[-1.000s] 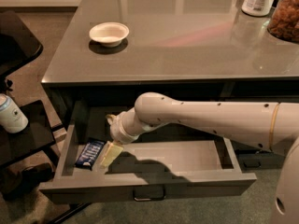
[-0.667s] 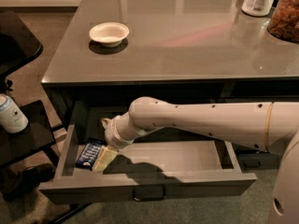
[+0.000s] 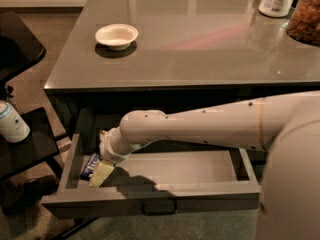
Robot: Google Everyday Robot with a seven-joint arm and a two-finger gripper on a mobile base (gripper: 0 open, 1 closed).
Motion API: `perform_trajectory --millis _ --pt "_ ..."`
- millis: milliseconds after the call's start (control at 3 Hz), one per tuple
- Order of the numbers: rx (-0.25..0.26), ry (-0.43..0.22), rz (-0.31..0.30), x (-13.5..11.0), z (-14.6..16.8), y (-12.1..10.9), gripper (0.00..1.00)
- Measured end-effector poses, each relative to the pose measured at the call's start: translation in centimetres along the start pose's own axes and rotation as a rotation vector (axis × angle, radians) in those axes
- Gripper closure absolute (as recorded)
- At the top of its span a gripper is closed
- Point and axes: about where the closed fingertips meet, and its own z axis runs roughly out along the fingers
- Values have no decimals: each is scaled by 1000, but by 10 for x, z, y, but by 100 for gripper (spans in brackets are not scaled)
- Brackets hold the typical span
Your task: Pick rxbar blueberry from top drawer and place on counter
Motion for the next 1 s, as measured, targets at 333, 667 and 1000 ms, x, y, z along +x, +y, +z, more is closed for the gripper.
perform_trajectory --millis 333,667,1000 --pt "-7 9 2 -5 17 -4 0" --pt "-15 19 6 0 31 -9 0" --pt "-4 27 10 13 32 -19 15"
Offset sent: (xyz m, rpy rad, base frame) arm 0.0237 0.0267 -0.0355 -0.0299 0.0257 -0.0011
